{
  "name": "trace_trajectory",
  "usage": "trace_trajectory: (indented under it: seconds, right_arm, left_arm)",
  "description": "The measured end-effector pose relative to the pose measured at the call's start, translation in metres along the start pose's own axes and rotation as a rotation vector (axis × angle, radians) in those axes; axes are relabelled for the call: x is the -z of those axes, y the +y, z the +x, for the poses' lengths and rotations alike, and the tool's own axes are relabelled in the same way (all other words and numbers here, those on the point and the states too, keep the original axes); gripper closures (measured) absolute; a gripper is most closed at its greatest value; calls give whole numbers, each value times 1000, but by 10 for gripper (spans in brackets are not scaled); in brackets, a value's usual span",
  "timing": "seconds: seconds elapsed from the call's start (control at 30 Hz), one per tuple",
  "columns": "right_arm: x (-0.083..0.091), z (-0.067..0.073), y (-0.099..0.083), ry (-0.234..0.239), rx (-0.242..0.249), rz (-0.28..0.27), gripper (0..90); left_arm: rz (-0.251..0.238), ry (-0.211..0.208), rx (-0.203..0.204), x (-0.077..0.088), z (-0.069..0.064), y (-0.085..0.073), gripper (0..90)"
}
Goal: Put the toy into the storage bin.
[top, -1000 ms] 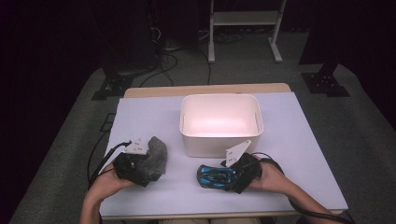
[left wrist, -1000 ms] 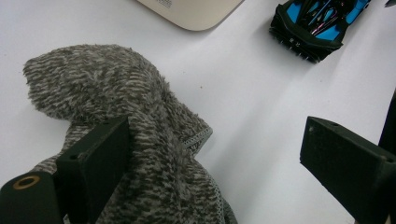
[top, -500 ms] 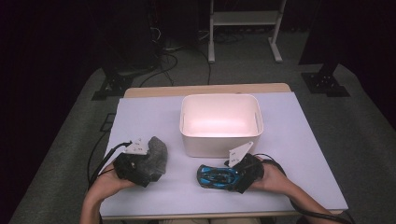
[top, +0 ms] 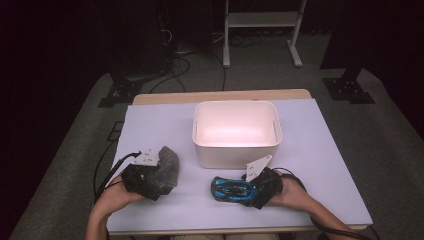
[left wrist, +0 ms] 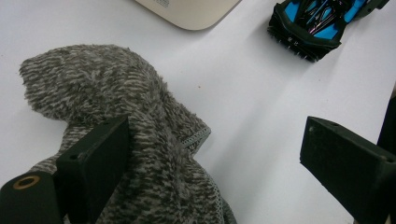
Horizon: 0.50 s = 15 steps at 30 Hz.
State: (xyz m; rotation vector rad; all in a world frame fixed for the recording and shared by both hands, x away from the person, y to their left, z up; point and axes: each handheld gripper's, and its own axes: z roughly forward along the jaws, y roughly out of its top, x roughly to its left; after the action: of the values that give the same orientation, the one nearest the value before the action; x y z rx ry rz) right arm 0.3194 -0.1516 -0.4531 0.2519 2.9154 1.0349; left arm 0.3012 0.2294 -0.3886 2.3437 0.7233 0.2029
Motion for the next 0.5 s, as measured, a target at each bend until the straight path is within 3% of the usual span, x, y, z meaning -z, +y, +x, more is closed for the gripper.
trace_trajectory:
  seconds: [0.5]
  right_arm:
    - [-1,1,-7,-7,13,-44,132]
  left_arm:
    - [3,-4,-3,-1,-1,1,82]
